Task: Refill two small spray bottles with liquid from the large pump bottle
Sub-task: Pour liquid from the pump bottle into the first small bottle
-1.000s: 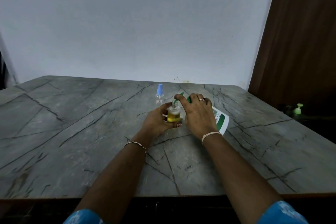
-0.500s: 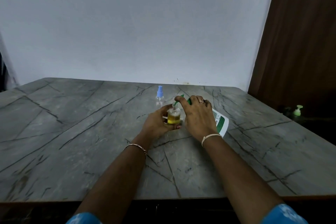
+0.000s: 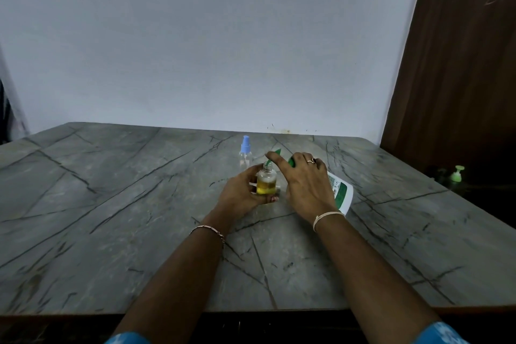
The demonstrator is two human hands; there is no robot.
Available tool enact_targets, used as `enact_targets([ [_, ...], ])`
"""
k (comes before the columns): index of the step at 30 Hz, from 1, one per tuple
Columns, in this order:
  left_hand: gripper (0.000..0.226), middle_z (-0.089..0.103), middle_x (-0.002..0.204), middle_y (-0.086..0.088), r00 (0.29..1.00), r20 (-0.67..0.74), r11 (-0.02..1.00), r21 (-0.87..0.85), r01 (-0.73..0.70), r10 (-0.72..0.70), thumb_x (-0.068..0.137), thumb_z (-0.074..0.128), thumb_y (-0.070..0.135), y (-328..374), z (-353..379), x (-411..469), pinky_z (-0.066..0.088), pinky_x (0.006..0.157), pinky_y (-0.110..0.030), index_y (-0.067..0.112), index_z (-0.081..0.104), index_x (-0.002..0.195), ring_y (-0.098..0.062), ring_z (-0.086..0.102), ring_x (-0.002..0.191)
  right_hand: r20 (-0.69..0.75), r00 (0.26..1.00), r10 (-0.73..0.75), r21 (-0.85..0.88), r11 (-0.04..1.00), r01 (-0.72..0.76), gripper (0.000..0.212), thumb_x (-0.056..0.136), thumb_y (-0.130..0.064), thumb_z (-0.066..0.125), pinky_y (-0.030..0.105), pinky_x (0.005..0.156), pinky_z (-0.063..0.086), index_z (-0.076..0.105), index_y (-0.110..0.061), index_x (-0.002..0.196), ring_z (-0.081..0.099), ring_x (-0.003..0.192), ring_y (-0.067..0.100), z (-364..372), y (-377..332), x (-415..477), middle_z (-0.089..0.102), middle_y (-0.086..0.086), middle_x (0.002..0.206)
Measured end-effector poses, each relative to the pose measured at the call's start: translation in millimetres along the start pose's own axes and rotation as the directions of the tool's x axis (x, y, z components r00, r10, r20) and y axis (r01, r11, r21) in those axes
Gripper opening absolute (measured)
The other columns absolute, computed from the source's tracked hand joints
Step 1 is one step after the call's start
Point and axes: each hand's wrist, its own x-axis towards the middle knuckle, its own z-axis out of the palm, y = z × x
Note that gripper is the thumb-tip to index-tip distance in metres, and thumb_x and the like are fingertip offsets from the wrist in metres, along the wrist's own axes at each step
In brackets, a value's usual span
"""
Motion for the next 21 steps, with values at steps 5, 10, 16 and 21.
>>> enact_targets([
  [5, 0.082, 0.065, 0.116, 0.001, 1.000, 0.003, 1.000, -0.007, 0.001, -0.001, 0.064, 0.085, 0.027, 1.7, -0.3, 0.0, 0.050, 0.090, -0.025, 0.027, 0.045, 0.136, -0.011, 0.063, 0.096, -0.008, 1.000, 0.028, 0.021, 0.999, -0.028, 0.074, 0.079, -0.014, 0.064, 0.046, 0.096, 0.038, 0.029, -0.034, 0.142, 0.048, 0.112, 0.030, -1.5, -5.2, 2.0, 0.054, 0.010, 0.118],
  [10, 0.082, 0.066, 0.116, 0.000, 1.000, -0.003, 0.999, -0.044, 0.006, -0.006, 0.063, 0.086, 0.025, 2.0, 0.2, -1.4, 0.051, 0.092, -0.030, 0.026, 0.047, 0.135, -0.013, 0.065, 0.098, -0.034, 0.999, 0.019, 0.010, 1.000, -0.019, 0.073, 0.079, -0.014, 0.063, 0.045, 0.094, 0.039, 0.029, -0.035, 0.140, 0.050, 0.109, 0.029, 0.0, -5.2, 1.9, 0.055, 0.010, 0.115],
  [16, 0.083, 0.064, 0.118, 0.000, 1.000, 0.011, 0.999, -0.036, 0.010, -0.010, 0.064, 0.085, 0.025, 4.2, -0.8, -2.3, 0.046, 0.084, -0.016, 0.025, 0.045, 0.136, -0.009, 0.062, 0.098, -0.026, 1.000, -0.006, 0.013, 1.000, 0.006, 0.075, 0.084, -0.013, 0.059, 0.046, 0.095, 0.039, 0.021, -0.038, 0.143, 0.049, 0.111, 0.030, 0.1, 1.2, -3.1, 0.054, 0.010, 0.116],
  [21, 0.080, 0.065, 0.114, 0.002, 1.000, 0.011, 1.000, -0.027, 0.014, -0.014, 0.065, 0.085, 0.024, 7.7, -1.6, -2.9, 0.045, 0.083, -0.016, 0.023, 0.046, 0.136, -0.008, 0.061, 0.095, -0.014, 1.000, 0.026, 0.040, 0.999, -0.026, 0.073, 0.080, -0.013, 0.063, 0.046, 0.098, 0.038, 0.029, -0.036, 0.141, 0.049, 0.112, 0.030, -1.0, -3.8, 1.5, 0.054, 0.010, 0.117],
])
